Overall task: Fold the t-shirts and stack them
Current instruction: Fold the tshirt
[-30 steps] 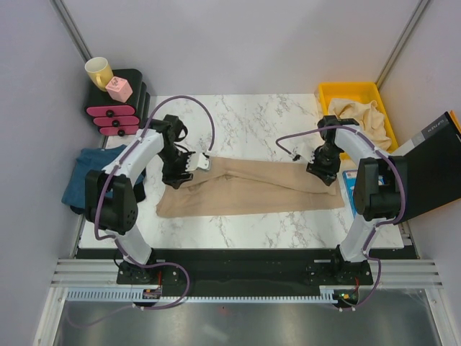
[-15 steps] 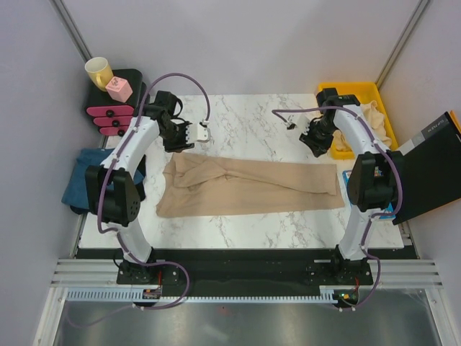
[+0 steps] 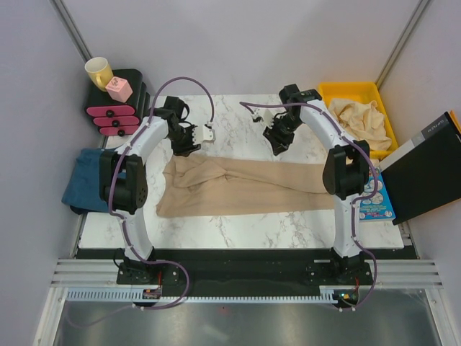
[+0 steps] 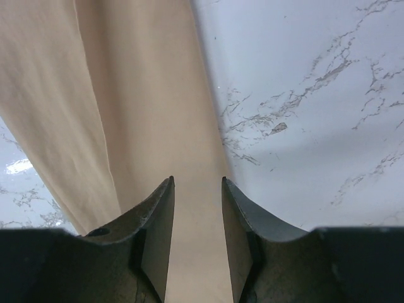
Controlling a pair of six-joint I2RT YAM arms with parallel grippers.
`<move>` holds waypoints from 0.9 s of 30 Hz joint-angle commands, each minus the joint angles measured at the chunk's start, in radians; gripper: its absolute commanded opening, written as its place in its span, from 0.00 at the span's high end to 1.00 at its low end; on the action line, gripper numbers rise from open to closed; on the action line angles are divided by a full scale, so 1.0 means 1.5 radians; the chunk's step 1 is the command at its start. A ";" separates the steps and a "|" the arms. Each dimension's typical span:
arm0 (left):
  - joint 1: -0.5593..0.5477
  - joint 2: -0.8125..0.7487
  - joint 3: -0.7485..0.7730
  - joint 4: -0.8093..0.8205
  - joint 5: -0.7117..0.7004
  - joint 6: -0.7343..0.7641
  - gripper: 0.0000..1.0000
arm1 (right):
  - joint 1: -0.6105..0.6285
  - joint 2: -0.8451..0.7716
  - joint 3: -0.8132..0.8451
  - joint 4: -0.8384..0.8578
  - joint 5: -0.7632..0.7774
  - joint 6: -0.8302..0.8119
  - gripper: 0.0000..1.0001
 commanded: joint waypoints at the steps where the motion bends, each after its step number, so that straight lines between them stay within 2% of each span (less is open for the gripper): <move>1: -0.002 -0.028 -0.009 0.013 0.057 -0.044 0.53 | -0.016 -0.024 -0.022 0.029 -0.011 0.022 0.57; 7: -0.008 0.000 -0.036 0.030 0.063 -0.093 0.55 | -0.026 -0.047 -0.043 0.050 0.013 0.021 0.57; 19: -0.012 0.011 -0.102 0.084 0.056 -0.121 0.58 | -0.043 -0.054 -0.027 0.054 0.019 0.020 0.58; 27: -0.015 -0.021 -0.124 0.078 0.089 -0.117 0.59 | -0.042 -0.064 -0.033 0.053 0.036 0.009 0.59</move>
